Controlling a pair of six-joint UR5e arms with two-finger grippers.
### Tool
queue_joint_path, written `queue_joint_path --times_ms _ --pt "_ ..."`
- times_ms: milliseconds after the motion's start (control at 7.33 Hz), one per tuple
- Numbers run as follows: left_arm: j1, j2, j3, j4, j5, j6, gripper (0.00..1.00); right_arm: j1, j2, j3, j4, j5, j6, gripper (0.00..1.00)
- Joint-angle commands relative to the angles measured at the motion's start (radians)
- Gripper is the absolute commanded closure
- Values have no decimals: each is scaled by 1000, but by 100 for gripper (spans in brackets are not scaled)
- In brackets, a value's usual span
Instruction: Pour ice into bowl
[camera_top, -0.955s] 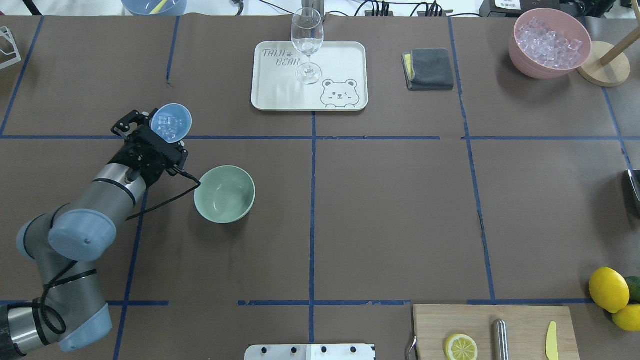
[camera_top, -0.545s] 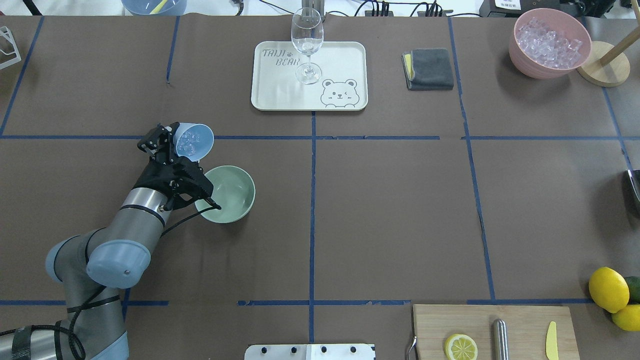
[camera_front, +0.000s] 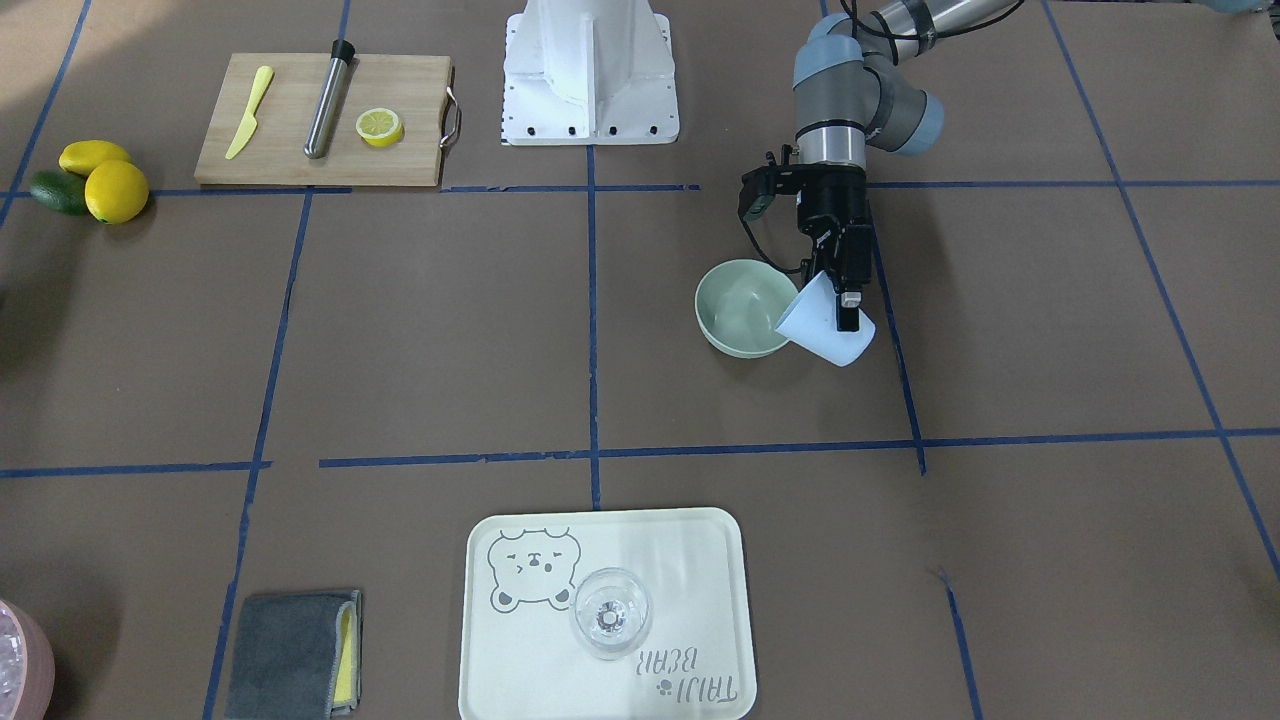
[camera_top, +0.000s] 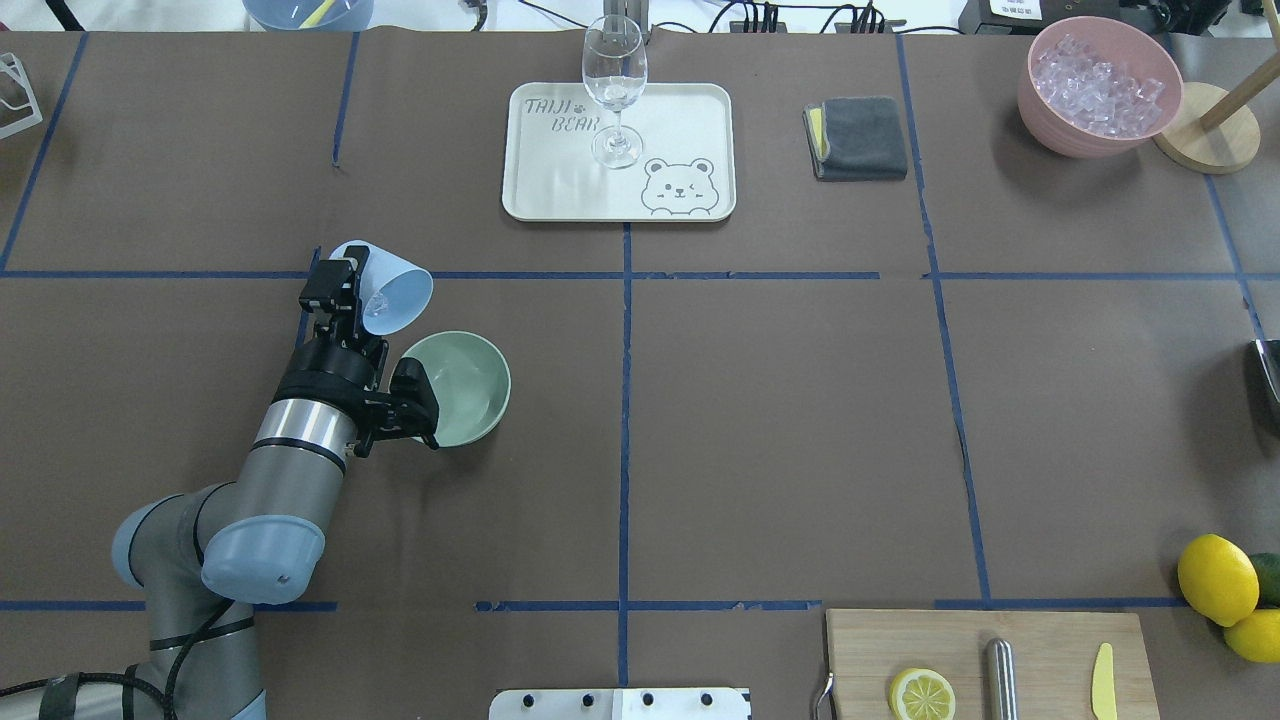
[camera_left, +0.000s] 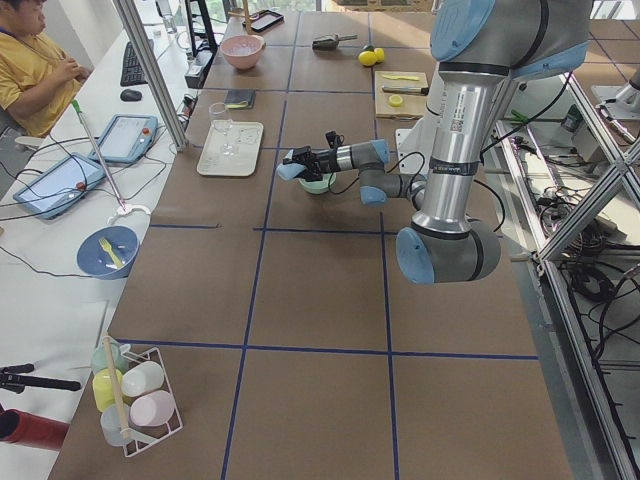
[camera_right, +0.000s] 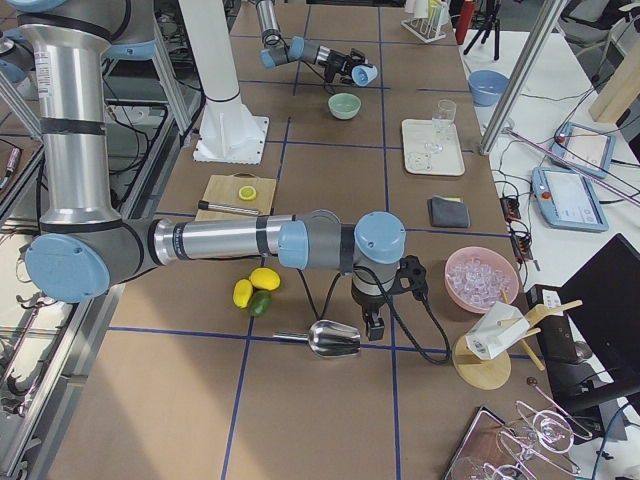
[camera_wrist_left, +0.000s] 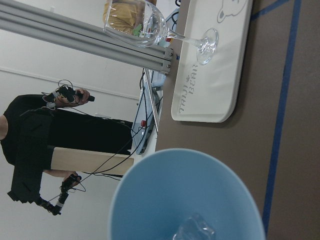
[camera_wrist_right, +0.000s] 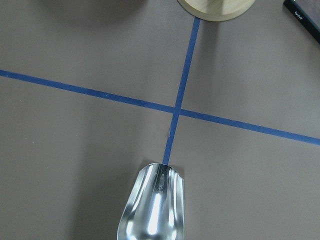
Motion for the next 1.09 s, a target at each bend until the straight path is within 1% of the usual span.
queue_joint_path --times_ms 0,409,545,818,955 --pt "13 -1 -1 -1 50 205 100 0 -1 0 1 0 0 0" --pt "14 -3 -1 -2 82 433 100 2 -3 -2 1 0 0 0" --pt "16 0 -1 -1 85 439 100 5 -3 0 -1 0 0 0" --pt "34 0 -4 -1 107 549 100 8 -9 0 1 0 0 0" --pt "46 0 -2 -2 110 559 100 8 -10 0 1 0 0 0"
